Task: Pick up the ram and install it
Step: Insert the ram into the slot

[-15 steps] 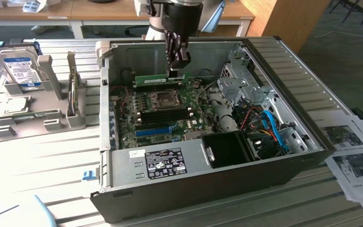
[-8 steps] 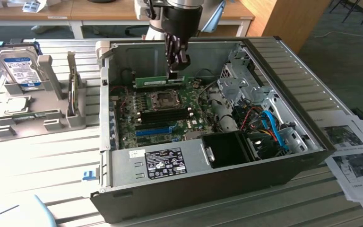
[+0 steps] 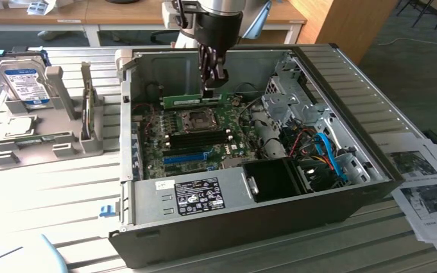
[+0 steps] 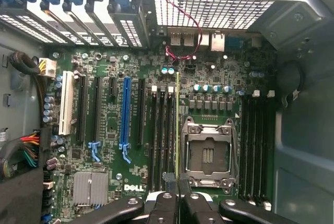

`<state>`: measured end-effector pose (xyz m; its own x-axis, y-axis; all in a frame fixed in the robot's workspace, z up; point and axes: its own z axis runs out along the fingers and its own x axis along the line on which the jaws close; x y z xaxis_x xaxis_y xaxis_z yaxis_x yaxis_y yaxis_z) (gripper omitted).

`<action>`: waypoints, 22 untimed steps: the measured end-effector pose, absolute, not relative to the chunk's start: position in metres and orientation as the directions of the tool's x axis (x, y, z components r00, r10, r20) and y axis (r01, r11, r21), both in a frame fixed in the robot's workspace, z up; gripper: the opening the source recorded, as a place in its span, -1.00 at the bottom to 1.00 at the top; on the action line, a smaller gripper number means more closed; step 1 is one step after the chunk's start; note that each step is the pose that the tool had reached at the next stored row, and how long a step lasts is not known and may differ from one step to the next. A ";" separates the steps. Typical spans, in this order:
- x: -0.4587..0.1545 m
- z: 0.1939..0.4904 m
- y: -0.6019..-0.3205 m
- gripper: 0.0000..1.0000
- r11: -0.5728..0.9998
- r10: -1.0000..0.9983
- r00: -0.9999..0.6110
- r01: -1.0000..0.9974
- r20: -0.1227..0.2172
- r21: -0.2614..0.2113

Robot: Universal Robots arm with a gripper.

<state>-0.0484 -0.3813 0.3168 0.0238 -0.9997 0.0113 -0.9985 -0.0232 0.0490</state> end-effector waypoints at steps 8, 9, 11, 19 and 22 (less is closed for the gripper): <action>-0.048 0.310 -0.381 -0.78 -0.023 -1.000 0.024 -0.999 0.011 0.049; -0.048 0.309 -0.381 -0.78 -0.023 -1.000 0.024 -0.999 0.011 0.049; -0.048 0.307 -0.381 -0.78 -0.023 -1.000 0.024 -0.999 0.011 0.049; -0.048 0.299 -0.381 -0.78 -0.023 -1.000 0.024 -0.999 0.011 0.049; -0.048 0.297 -0.381 -0.78 -0.023 -1.000 0.024 -0.999 0.011 0.049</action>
<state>-0.0484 -0.3813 0.2968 0.0238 -0.9997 0.0114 -0.9985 -0.0233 0.0490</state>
